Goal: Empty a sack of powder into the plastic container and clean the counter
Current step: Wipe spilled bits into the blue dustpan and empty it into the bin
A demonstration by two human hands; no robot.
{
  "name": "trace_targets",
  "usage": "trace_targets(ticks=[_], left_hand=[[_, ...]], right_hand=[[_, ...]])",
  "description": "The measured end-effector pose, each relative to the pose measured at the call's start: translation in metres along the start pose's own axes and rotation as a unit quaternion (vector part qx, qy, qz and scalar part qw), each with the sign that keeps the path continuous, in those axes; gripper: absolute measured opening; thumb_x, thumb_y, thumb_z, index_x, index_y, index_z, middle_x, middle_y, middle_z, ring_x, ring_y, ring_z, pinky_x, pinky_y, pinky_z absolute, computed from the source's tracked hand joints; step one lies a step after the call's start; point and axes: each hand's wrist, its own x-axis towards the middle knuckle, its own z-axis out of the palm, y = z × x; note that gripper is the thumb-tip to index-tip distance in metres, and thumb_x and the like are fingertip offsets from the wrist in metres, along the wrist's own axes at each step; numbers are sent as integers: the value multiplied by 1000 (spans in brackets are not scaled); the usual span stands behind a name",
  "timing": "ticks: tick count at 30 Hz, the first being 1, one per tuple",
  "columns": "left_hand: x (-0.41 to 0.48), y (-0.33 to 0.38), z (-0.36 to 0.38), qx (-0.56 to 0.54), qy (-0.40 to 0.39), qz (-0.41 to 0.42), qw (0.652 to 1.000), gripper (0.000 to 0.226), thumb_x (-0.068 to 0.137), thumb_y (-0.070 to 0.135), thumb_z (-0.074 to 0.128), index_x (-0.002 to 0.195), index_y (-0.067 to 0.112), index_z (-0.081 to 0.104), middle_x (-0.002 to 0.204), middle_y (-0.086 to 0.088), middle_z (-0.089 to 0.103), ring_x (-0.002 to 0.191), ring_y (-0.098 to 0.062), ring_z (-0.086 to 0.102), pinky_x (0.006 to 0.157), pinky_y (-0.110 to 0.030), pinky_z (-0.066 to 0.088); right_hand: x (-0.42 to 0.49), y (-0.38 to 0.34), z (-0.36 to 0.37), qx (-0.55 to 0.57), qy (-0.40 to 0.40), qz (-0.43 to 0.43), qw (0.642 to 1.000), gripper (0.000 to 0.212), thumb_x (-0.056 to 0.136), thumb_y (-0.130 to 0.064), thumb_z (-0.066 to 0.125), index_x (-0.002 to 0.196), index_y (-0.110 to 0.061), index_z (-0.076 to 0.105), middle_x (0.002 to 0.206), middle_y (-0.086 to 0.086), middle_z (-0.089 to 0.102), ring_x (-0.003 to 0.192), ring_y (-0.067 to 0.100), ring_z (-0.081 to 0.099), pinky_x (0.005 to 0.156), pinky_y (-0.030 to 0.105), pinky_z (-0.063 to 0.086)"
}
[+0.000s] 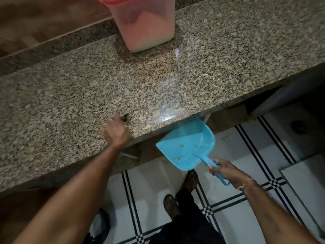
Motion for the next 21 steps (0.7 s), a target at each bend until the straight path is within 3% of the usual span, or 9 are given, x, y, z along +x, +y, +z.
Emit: trace_targets(ticks=[1, 3, 5, 9, 12, 15, 17, 19, 21], left_hand=[[-8, 13, 7, -9, 1, 23, 1000, 28, 98, 10, 54, 123, 20, 48, 114, -10, 54, 88, -24, 56, 73, -38, 55], [-21, 44, 15, -35, 0, 53, 998, 24, 101, 11, 49, 123, 20, 48, 114, -9, 53, 83, -18, 52, 57, -22, 37], [-25, 77, 21, -57, -3, 60, 997, 25, 103, 8, 43, 125, 21, 47, 115, -8, 52, 79, -13, 47, 53, -19, 25], [-37, 138, 34, -91, -9, 67, 994, 29, 103, 9, 39, 127, 22, 47, 114, -1, 46, 82, -12, 45, 57, -17, 24], [-42, 182, 48, -130, -19, 85, 988, 28, 102, 8, 40, 127, 20, 47, 107, -2, 46, 84, -14, 49, 64, -23, 37], [-47, 224, 59, -132, -39, 115, 984, 26, 100, 8, 46, 123, 19, 47, 103, -4, 52, 81, -17, 52, 58, -26, 42], [-49, 244, 64, -135, -47, 156, 977, 21, 100, 10, 43, 118, 18, 48, 103, -6, 56, 85, -23, 57, 65, -34, 49], [-41, 250, 60, -165, -44, 161, 972, 11, 103, 16, 49, 114, 18, 51, 99, 2, 57, 82, -13, 55, 60, -28, 40], [-18, 248, 52, -204, -15, 95, 974, 11, 106, 19, 49, 116, 18, 54, 97, 8, 55, 74, -3, 51, 60, -27, 33]], right_hand=[[-1, 0, 1, 0, -3, 0, 1000, 28, 101, -28, 62, 106, -1, 65, 88, 4, 64, 86, 16, 58, 77, 28, 46], [-2, -1, 1, 3, -6, 0, 1000, 23, 101, -29, 63, 100, -7, 66, 88, 3, 64, 86, 15, 59, 77, 28, 47], [-2, -3, -3, 11, -6, -2, 1000, 16, 101, -27, 63, 96, -11, 65, 86, 2, 63, 83, 12, 59, 75, 25, 46], [6, -7, -17, 21, -15, -1, 1000, 8, 101, -26, 62, 97, -19, 64, 89, 0, 64, 77, 4, 60, 67, 14, 49], [16, -14, -36, 12, -20, -1, 1000, 8, 101, -28, 62, 98, -21, 65, 90, 0, 65, 79, 5, 60, 63, 9, 49], [22, -10, -59, 7, -31, 7, 999, 18, 101, -30, 63, 105, -13, 66, 90, -1, 66, 82, 6, 61, 73, 18, 48], [22, -7, -75, 21, -30, 11, 999, 26, 99, -34, 65, 107, -9, 66, 89, -1, 66, 84, 8, 62, 79, 23, 49], [21, -5, -93, 35, -23, 10, 999, 37, 93, -42, 67, 105, -8, 67, 86, -4, 66, 84, 8, 63, 83, 28, 51], [22, -1, -109, 51, -17, 4, 999, 44, 89, -46, 68, 104, -4, 66, 83, -6, 64, 82, 7, 61, 84, 29, 49]])
